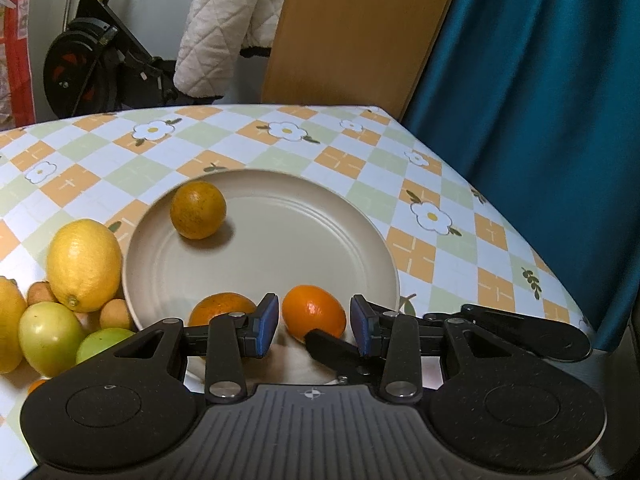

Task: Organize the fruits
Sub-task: 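Carry the tangerine onto the beige plate and open the left gripper, then move the left gripper back to the orange beside the green apple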

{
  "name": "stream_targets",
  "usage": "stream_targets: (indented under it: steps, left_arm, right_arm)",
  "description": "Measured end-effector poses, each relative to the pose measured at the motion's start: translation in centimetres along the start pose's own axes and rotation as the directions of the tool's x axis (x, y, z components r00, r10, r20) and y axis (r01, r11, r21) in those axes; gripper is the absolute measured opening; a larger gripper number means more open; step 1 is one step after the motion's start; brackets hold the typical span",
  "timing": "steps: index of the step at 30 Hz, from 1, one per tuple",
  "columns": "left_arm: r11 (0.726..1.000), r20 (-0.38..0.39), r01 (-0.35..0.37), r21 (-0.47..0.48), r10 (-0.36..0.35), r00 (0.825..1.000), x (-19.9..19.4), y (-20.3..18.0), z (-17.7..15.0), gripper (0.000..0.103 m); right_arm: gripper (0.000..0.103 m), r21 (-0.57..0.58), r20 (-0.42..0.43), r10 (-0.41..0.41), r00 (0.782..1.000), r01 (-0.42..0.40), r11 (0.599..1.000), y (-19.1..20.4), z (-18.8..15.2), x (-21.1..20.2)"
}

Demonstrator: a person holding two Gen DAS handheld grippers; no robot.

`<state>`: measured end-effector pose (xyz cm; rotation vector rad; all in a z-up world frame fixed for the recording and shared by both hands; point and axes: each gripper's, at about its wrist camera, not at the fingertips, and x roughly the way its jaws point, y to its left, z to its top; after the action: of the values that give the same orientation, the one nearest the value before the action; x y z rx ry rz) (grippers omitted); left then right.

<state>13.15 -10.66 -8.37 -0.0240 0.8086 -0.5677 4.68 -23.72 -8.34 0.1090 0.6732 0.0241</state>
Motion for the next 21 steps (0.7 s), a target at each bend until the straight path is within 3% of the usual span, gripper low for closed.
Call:
stream_targets:
  steps: [14, 21]
  left_arm:
    - [0.996, 0.094, -0.093, 0.006, 0.092, 0.991, -5.0, 1.3, 0.5, 0.042]
    - [0.987, 0.127, -0.142, -0.078, 0.151, 0.980, -7.7, 3.5, -1.3, 0.042]
  right_arm:
    - [0.034, 0.020, 0.029, 0.042, 0.999, -0.043, 0.999, 0.7, 0.7, -1.9]
    - [0.034, -0.014, 0.032, 0.061, 0.998, -0.060, 0.998, 2.0, 0.3, -2.4]
